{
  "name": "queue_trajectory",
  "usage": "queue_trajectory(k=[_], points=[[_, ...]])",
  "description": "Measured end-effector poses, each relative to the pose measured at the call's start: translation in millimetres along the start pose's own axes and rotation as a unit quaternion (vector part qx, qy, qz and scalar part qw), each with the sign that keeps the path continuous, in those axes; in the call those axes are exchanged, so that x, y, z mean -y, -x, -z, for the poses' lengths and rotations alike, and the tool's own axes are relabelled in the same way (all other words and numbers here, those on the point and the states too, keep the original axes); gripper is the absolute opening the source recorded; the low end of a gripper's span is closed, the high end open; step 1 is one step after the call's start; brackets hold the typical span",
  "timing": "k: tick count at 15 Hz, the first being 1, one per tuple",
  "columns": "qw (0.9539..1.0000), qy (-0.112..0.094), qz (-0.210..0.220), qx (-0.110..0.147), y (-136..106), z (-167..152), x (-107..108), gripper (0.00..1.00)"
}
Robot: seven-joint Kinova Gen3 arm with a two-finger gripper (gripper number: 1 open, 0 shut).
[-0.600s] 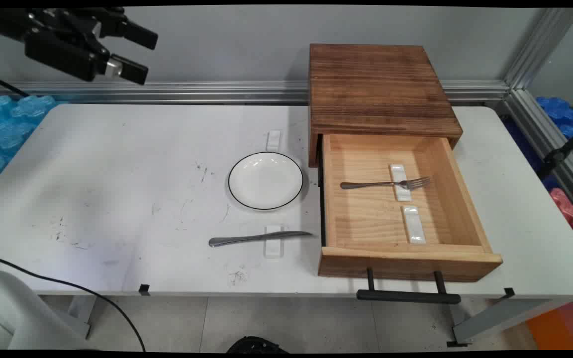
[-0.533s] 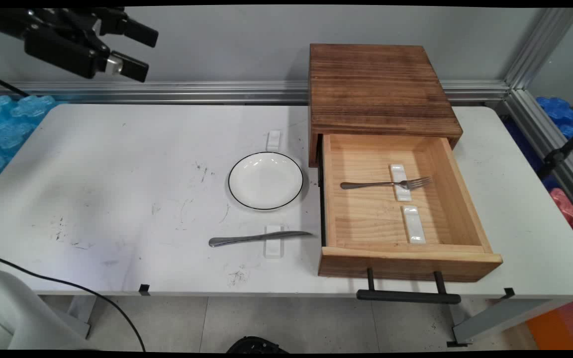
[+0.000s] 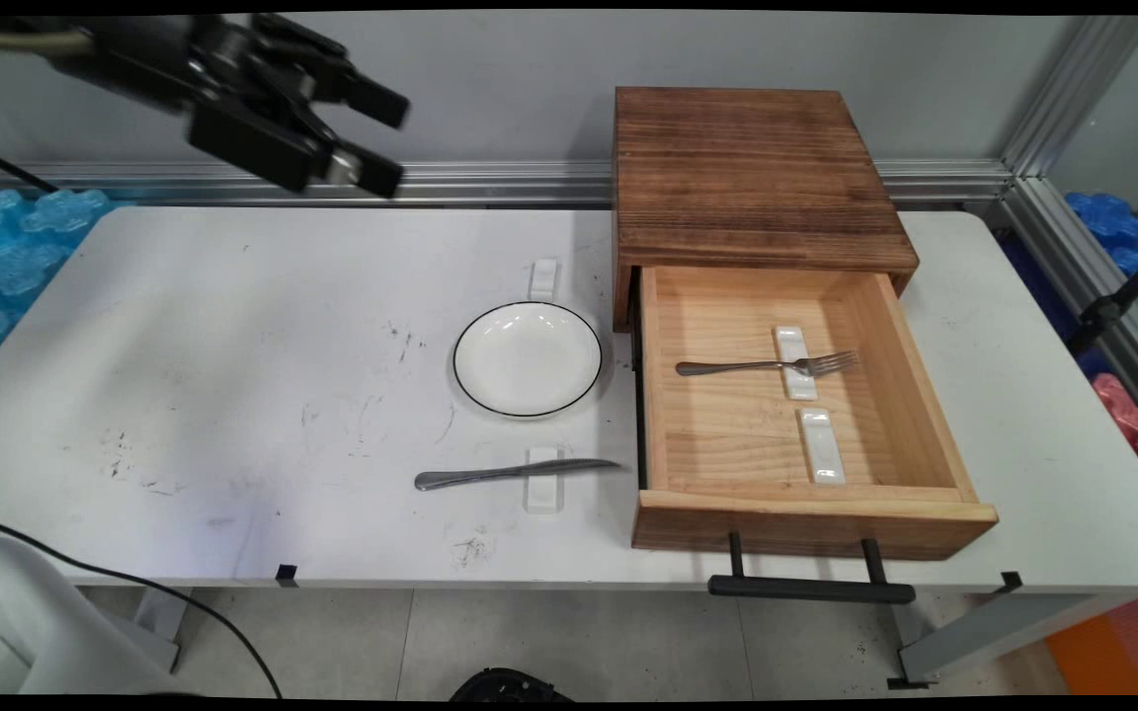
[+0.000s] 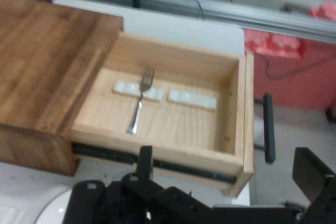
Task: Pick up the knife from the right of the white plate
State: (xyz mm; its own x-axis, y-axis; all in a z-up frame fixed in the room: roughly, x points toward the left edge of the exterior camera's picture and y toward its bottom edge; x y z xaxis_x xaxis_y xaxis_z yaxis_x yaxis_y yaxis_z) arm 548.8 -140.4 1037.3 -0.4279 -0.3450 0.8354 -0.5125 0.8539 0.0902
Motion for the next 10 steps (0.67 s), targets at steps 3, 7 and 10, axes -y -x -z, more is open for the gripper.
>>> queue_trajectory(k=[3,7,10], points=[[0.999,0.006,-0.019,0.041,-2,-36,-2,1.0],[0.9938,0.01,-0.045,0.102,2,-82,-7,1.0],[0.9864,0.004,-0.06,0.153,12,-117,-10,1.0]])
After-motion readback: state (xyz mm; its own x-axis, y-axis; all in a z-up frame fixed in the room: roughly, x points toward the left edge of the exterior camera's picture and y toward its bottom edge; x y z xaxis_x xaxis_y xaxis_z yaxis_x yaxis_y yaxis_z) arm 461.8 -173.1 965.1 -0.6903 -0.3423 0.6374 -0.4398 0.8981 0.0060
